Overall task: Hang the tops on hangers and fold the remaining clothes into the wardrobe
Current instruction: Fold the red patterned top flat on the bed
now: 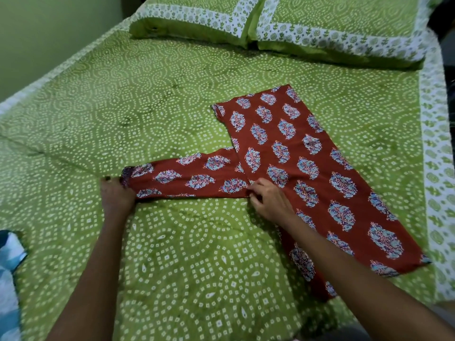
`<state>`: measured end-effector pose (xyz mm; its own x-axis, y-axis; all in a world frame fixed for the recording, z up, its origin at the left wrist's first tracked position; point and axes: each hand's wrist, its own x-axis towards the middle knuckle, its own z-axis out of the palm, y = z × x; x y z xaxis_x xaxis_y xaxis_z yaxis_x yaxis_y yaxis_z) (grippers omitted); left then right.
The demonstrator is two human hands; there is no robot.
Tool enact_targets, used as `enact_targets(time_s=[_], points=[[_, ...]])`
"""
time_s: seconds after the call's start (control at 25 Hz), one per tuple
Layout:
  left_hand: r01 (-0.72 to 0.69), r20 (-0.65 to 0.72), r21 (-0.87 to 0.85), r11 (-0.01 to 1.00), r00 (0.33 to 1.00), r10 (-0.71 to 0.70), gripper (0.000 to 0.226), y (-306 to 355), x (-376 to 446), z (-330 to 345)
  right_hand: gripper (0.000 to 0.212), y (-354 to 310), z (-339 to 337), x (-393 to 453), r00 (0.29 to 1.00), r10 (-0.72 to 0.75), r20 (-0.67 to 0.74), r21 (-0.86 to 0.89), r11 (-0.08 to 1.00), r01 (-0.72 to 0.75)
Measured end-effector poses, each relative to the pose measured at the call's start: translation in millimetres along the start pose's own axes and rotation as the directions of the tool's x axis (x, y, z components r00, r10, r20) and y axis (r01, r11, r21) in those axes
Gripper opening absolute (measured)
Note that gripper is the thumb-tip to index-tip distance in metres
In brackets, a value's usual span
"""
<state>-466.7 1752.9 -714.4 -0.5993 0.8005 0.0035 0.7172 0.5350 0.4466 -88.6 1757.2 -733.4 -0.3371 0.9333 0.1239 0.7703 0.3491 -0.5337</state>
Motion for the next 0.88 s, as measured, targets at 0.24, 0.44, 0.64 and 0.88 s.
enact_targets(time_s=[0.24,0.44,0.64,0.88], points=[[-0.249,0.1,-0.339,0.907,0.949,0.298,0.023,123,-69,44,0.029,-1,-12,25,0.958,0.272,0.087,-0.183,0.95,-0.253],[0.181,0.638,-0.493,0.851,0.74,0.212,0.022,207,-112,106,0.019,27,-21,34,0.773,0.632,0.062,0.703,0.522,-0.483],[0.163,0.586,-0.504,0.848,0.786,0.197,0.033,237,-125,124,0.022,46,-25,22,0.697,0.641,0.32,0.944,-0.154,-0.292],[-0.102,0.477,-0.539,0.836,0.781,0.402,0.025,236,-143,117,0.023,54,-22,16,0.75,0.578,0.321,0.941,-0.283,-0.184]])
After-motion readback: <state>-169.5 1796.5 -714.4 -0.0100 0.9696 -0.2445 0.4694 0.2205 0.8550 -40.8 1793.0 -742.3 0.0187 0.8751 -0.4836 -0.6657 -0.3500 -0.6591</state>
